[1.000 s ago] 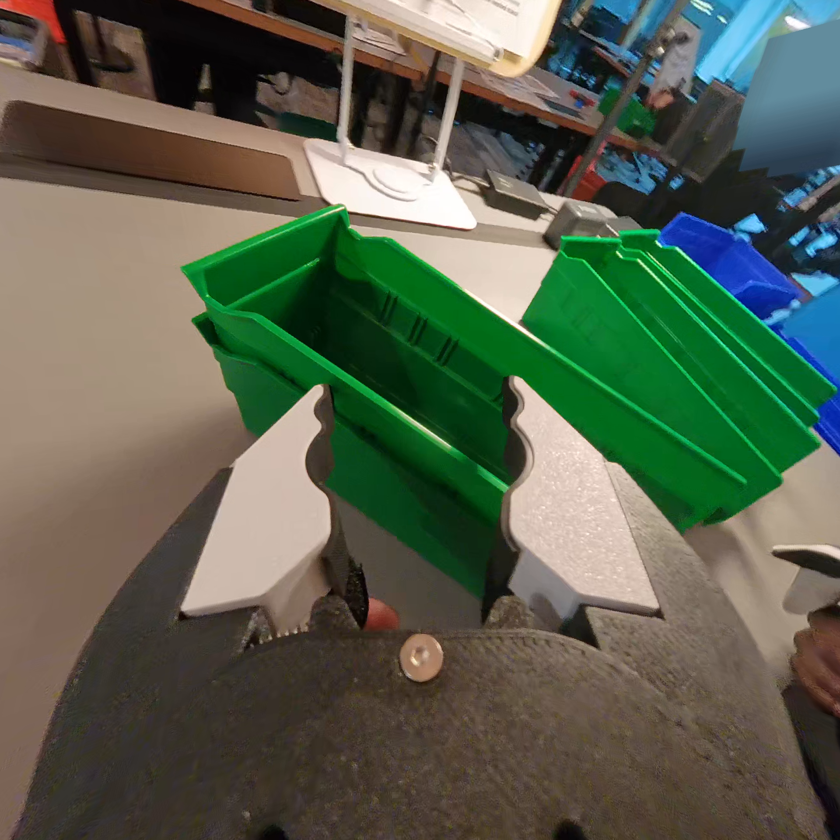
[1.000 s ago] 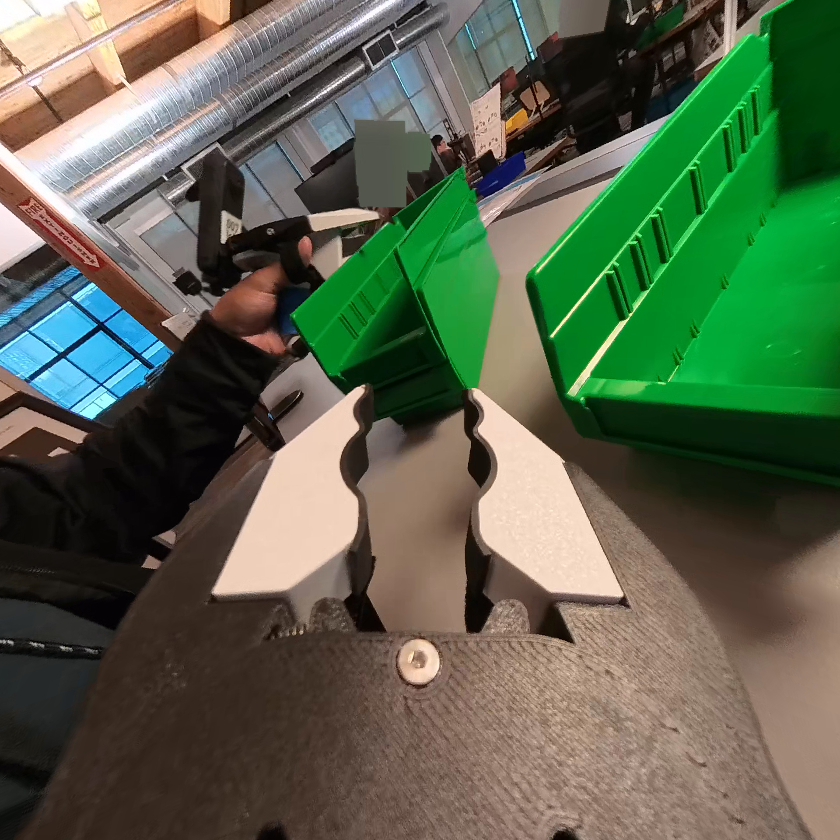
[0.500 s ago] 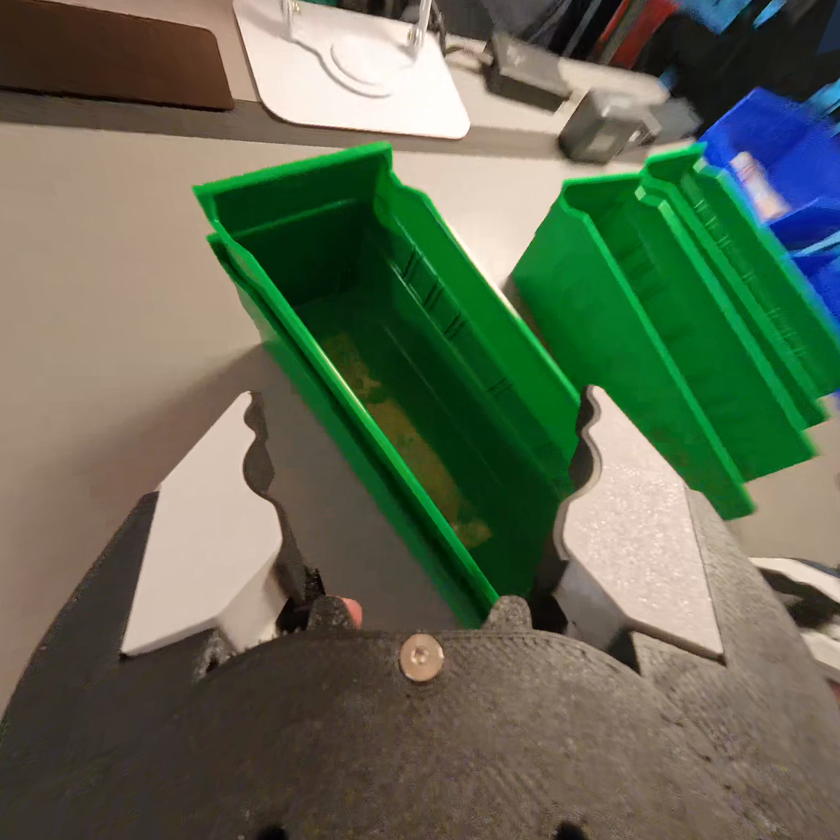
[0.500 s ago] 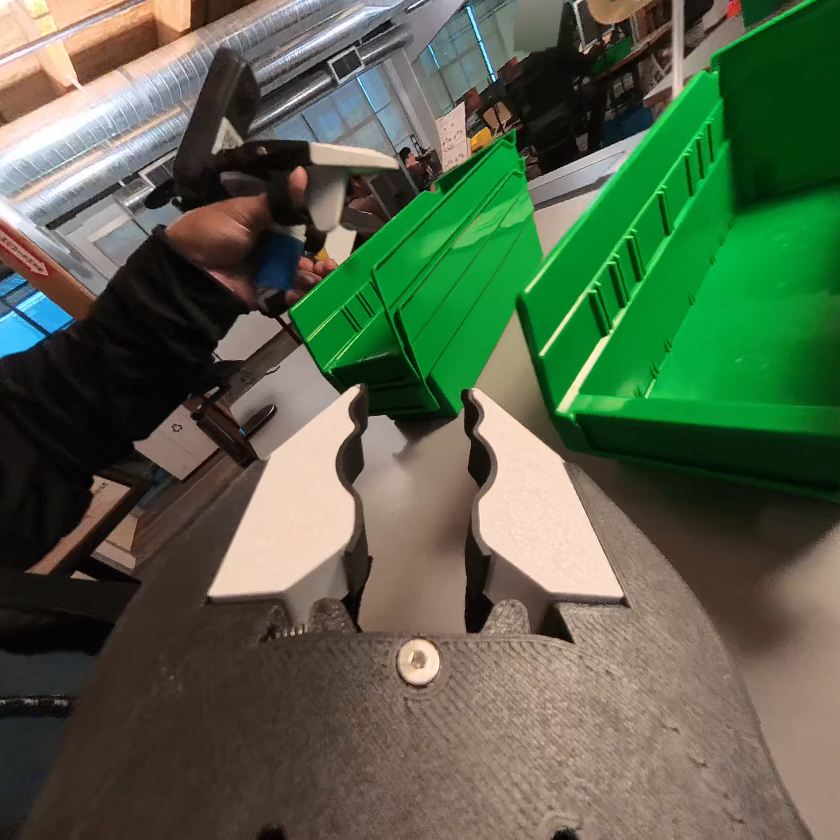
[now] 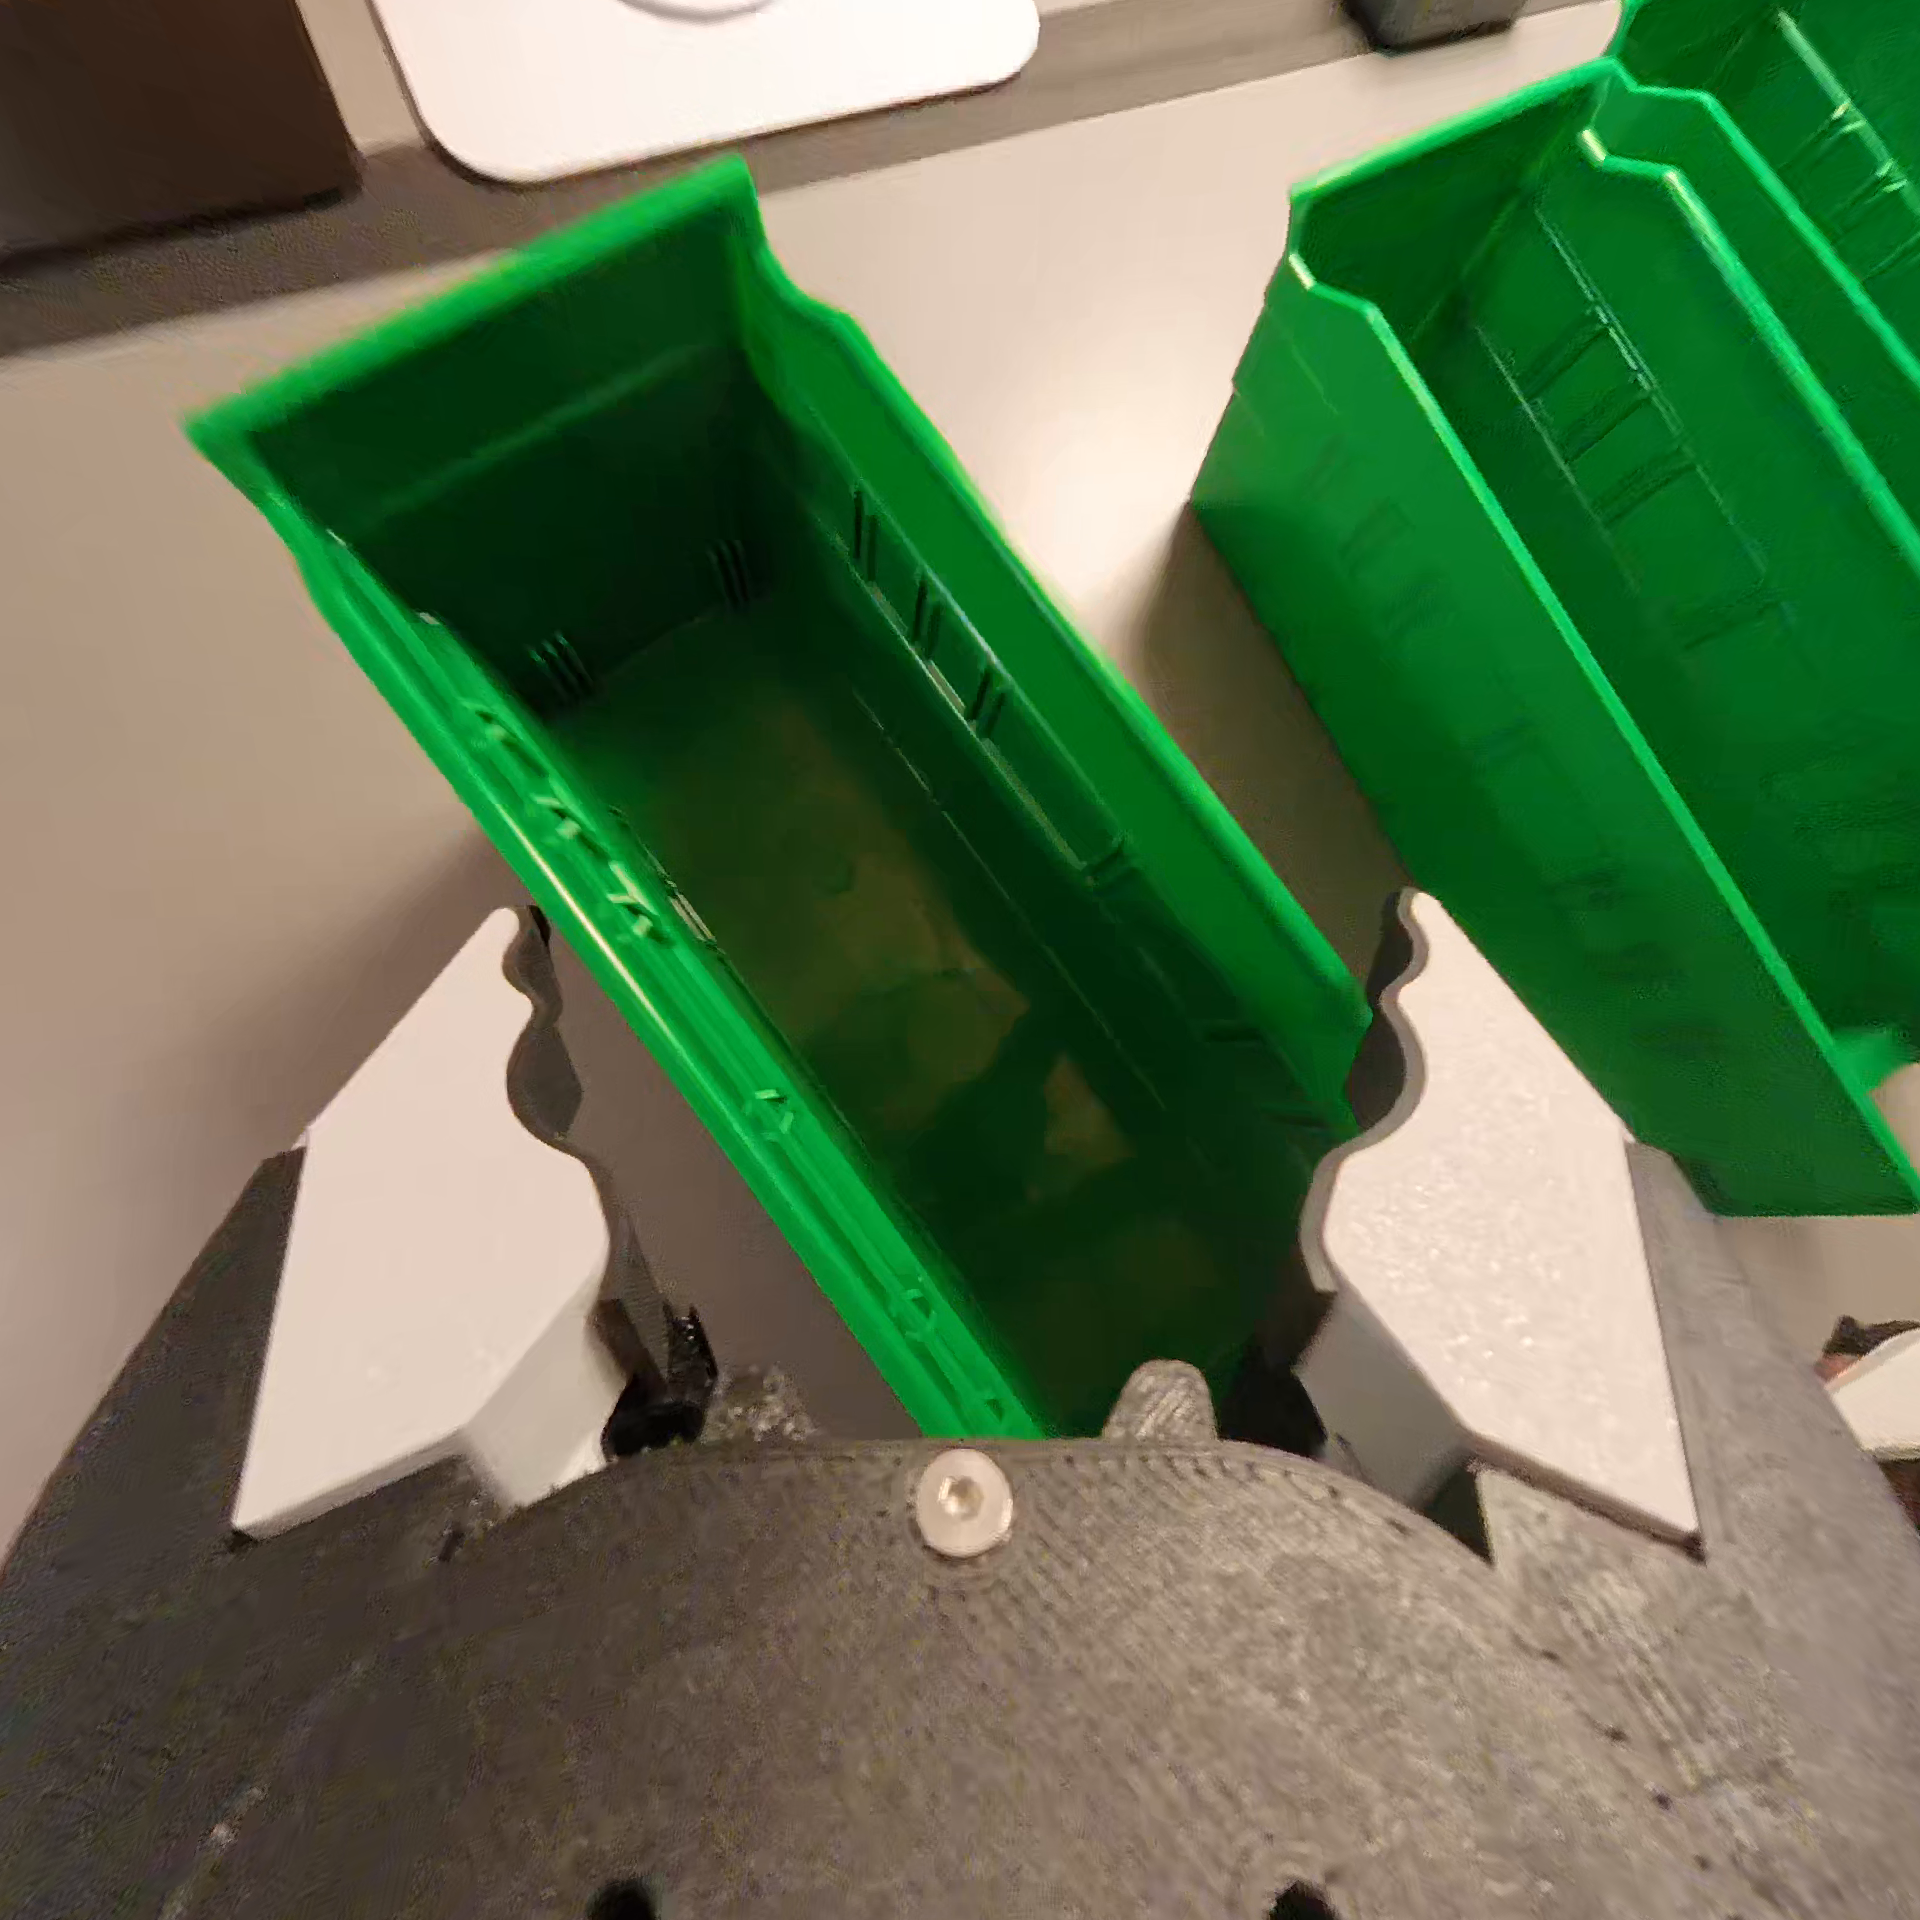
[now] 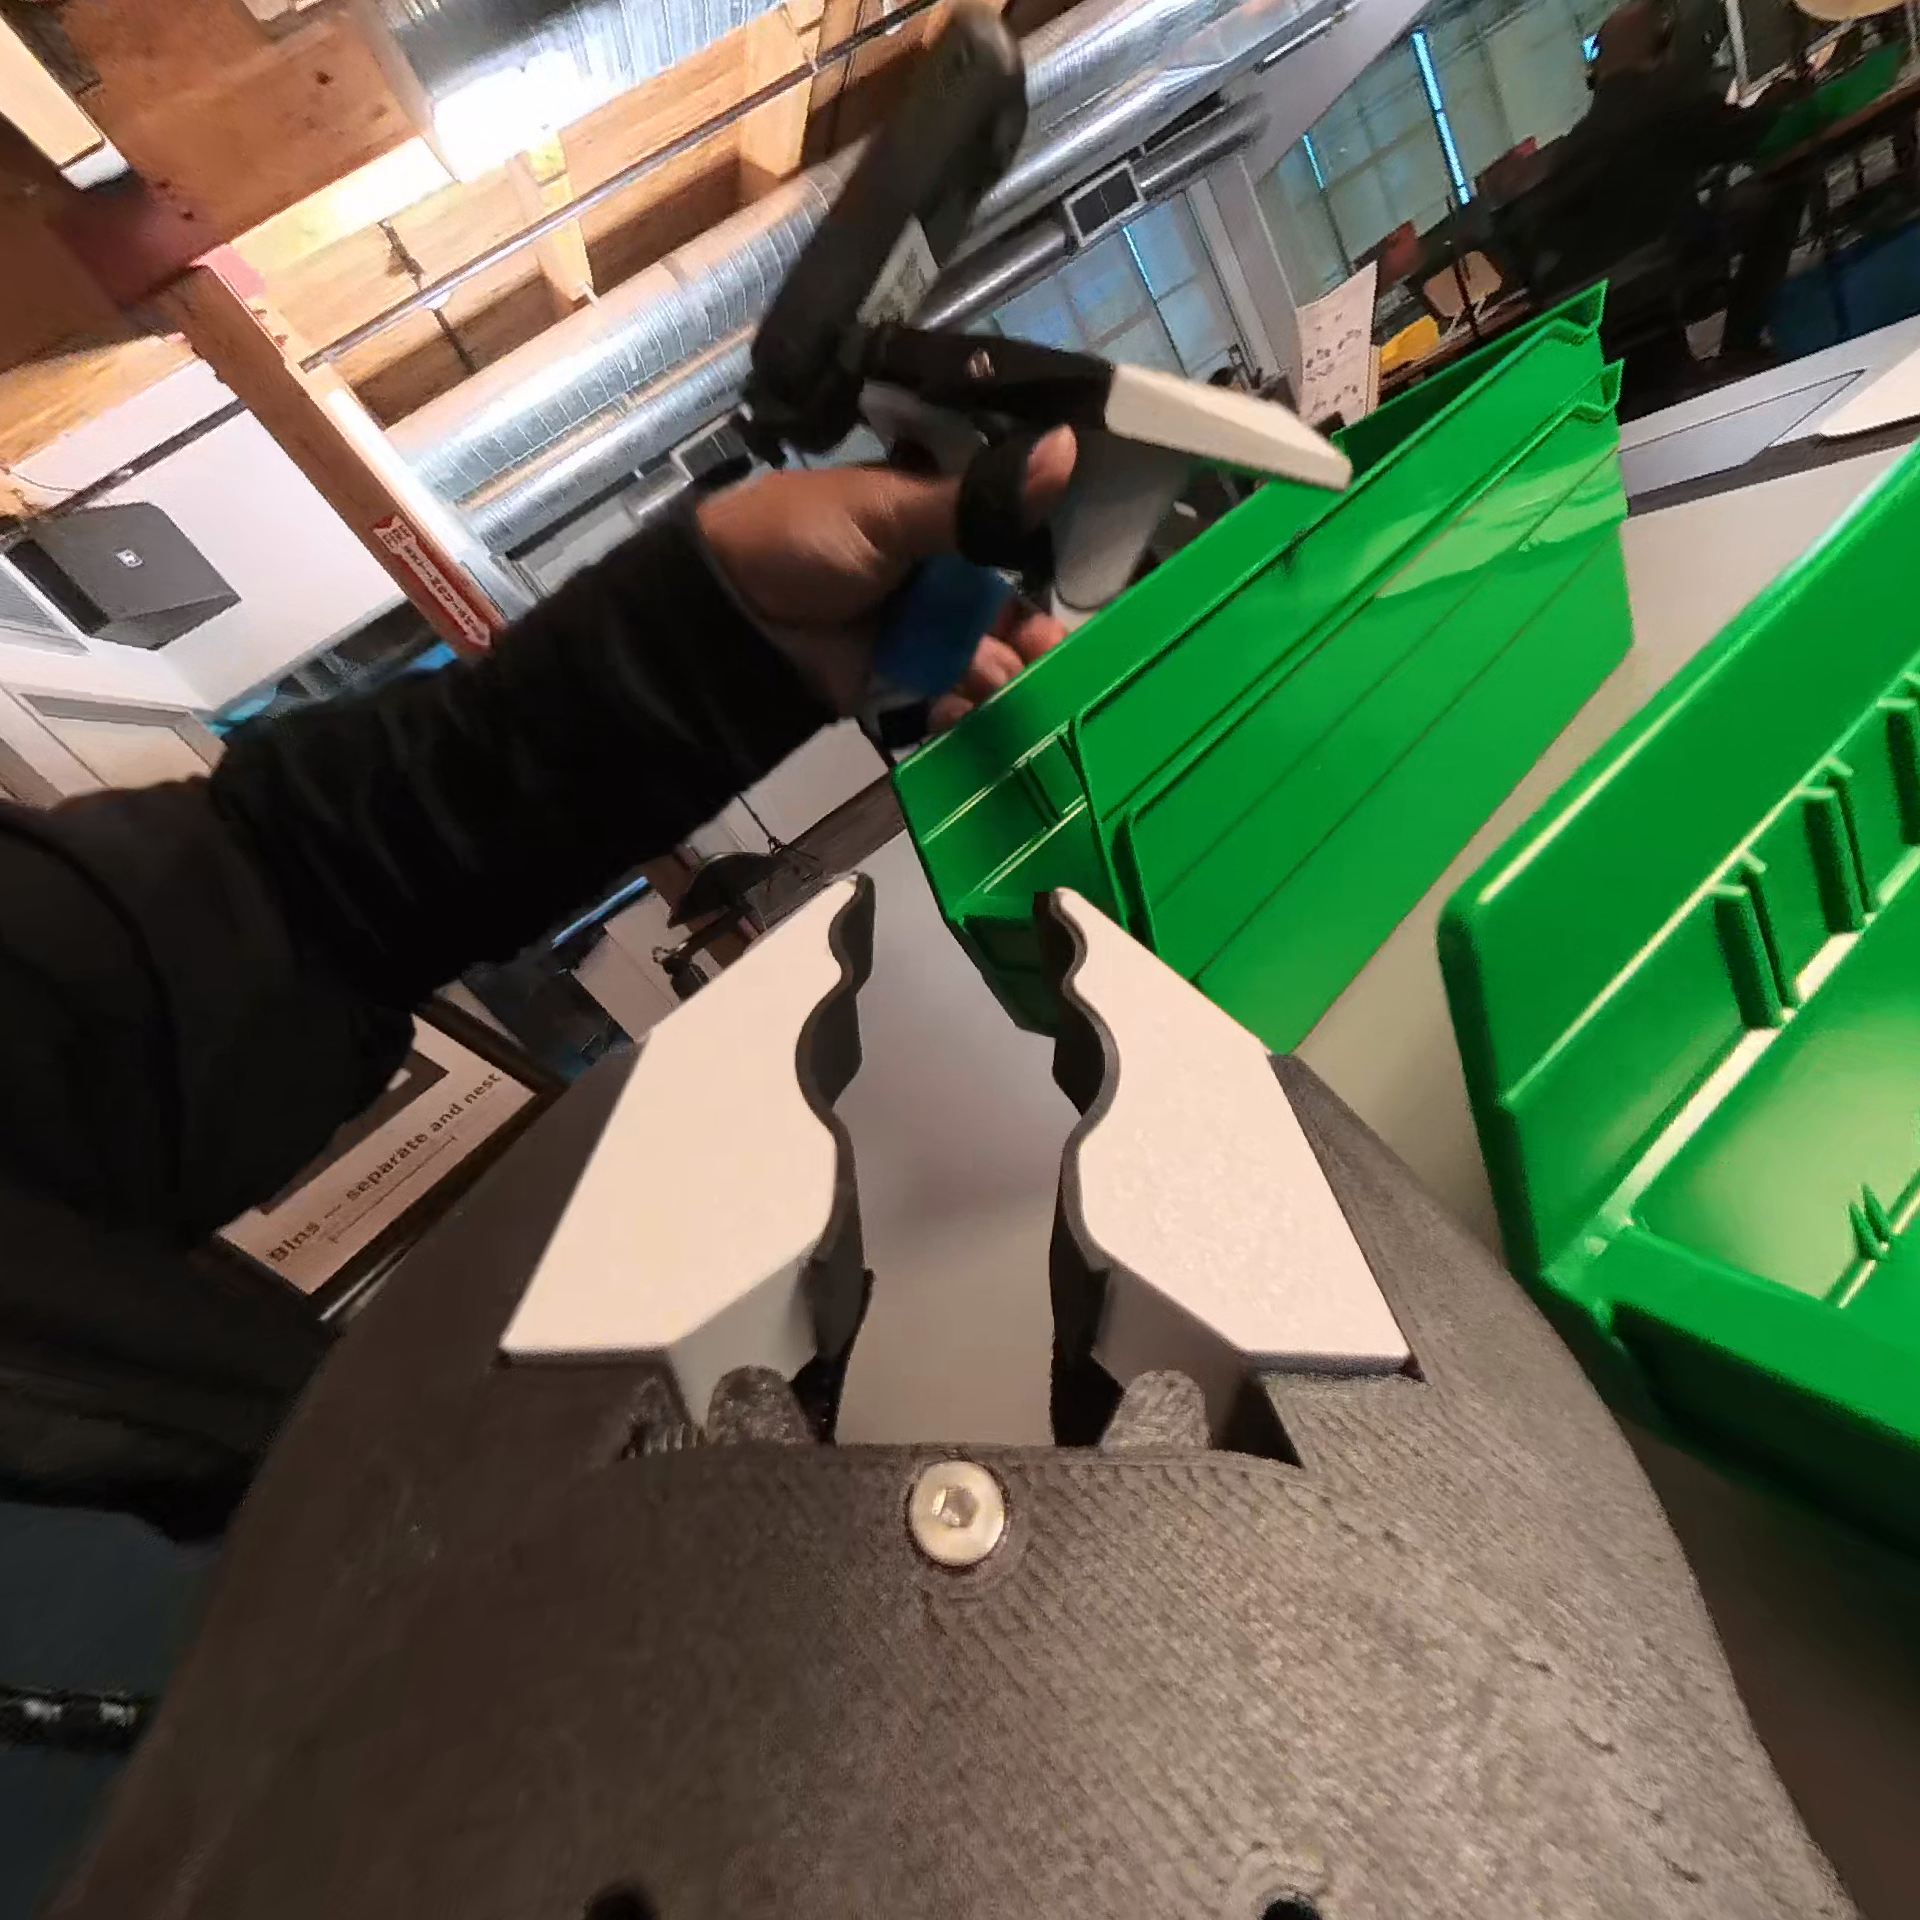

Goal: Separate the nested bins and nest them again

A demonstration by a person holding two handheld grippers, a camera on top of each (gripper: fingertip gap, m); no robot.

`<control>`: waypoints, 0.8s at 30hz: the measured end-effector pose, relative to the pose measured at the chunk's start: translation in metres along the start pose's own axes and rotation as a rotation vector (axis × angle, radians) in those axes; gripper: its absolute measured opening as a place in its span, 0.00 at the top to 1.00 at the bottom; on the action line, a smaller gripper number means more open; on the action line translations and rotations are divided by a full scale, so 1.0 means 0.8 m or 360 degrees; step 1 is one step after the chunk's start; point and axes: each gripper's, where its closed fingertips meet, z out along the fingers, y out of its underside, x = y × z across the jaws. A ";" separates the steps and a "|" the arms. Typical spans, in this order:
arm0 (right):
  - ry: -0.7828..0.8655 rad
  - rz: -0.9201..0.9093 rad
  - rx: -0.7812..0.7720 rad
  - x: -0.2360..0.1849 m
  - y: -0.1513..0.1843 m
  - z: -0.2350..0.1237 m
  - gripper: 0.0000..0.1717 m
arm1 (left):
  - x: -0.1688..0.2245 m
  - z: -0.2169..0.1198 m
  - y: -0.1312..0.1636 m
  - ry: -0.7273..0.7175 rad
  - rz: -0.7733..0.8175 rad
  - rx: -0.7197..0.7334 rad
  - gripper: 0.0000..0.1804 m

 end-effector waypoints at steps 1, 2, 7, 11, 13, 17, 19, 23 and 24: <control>0.0000 0.0007 -0.0001 0.003 0.004 -0.001 0.82 | -0.001 -0.006 -0.007 -0.0050 0.0043 0.0000 0.16; -0.0014 0.0039 0.0016 0.004 0.003 -0.002 0.81 | -0.002 -0.010 -0.014 -0.0088 0.0072 -0.0009 0.15; -0.0072 0.0089 0.0037 0.004 -0.001 -0.005 0.81 | -0.004 -0.008 -0.021 -0.0220 0.0125 -0.0194 0.17; -0.0078 0.0121 -0.0001 0.006 0.004 -0.001 0.81 | -0.011 0.009 -0.011 -0.0266 0.0043 -0.0322 0.17; -0.0091 0.0142 0.0000 0.007 0.004 -0.002 0.81 | -0.016 0.015 -0.005 -0.0273 -0.0001 -0.0351 0.20; -0.0120 0.0186 0.0007 0.007 0.003 -0.002 0.81 | -0.017 0.017 0.000 -0.0261 -0.0039 -0.0364 0.22; -0.0117 0.0203 -0.0015 0.009 0.005 0.000 0.81 | -0.017 0.017 0.001 -0.0264 -0.0043 -0.0377 0.23; -0.0114 0.0211 -0.0045 0.010 0.009 0.002 0.81 | -0.012 0.009 -0.001 -0.0309 0.0042 -0.0411 0.24; -0.0117 0.0213 -0.0040 0.010 0.008 0.002 0.81 | -0.010 0.006 -0.002 -0.0325 0.0071 -0.0405 0.25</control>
